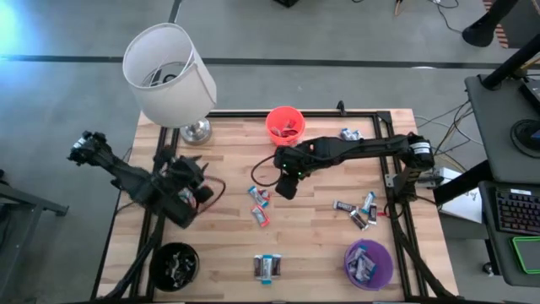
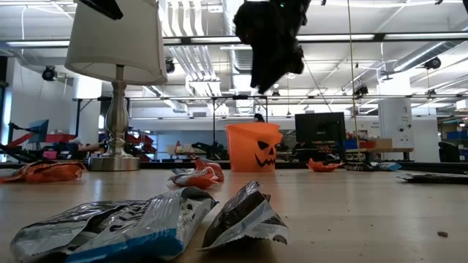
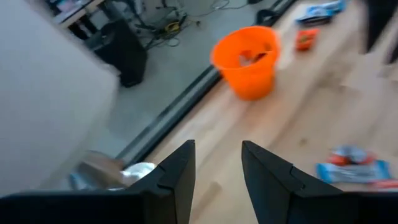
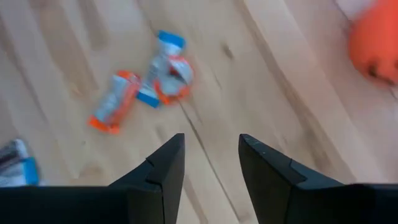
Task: Organize candy in baskets
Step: Put the brown chocolate into the black bucket
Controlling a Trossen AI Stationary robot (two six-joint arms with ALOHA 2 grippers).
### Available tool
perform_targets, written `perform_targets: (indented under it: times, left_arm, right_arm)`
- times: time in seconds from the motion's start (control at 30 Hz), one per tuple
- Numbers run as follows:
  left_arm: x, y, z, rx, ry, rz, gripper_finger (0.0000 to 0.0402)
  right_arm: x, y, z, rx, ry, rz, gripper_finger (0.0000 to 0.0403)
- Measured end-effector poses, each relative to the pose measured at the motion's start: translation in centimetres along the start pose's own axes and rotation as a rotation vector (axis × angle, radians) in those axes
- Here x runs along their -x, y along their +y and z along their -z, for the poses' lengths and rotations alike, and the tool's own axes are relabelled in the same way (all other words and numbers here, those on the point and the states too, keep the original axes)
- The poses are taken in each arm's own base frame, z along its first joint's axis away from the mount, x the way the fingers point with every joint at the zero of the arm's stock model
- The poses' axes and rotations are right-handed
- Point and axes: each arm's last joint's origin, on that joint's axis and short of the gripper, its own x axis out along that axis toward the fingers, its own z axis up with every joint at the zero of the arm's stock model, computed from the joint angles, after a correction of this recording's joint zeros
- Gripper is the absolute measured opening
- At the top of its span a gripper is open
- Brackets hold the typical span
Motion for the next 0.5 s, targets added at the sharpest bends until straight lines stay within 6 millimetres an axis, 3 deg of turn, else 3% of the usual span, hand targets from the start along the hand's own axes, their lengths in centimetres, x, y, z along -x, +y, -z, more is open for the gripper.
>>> perform_targets:
  times: [0.23,0.5]
  left_arm:
    - [-1.4,4.5,0.2,0.059,0.016,-0.085,0.0113]
    - [-1.1,7.4,1.6,0.129,-0.001,-0.065,0.0113]
  right_arm:
    - [0.5,-1.8,2.6,-0.045,0.208,0.299,0.0157]
    - [-0.4,-2.0,4.4,0.013,0.316,0.312,0.016]
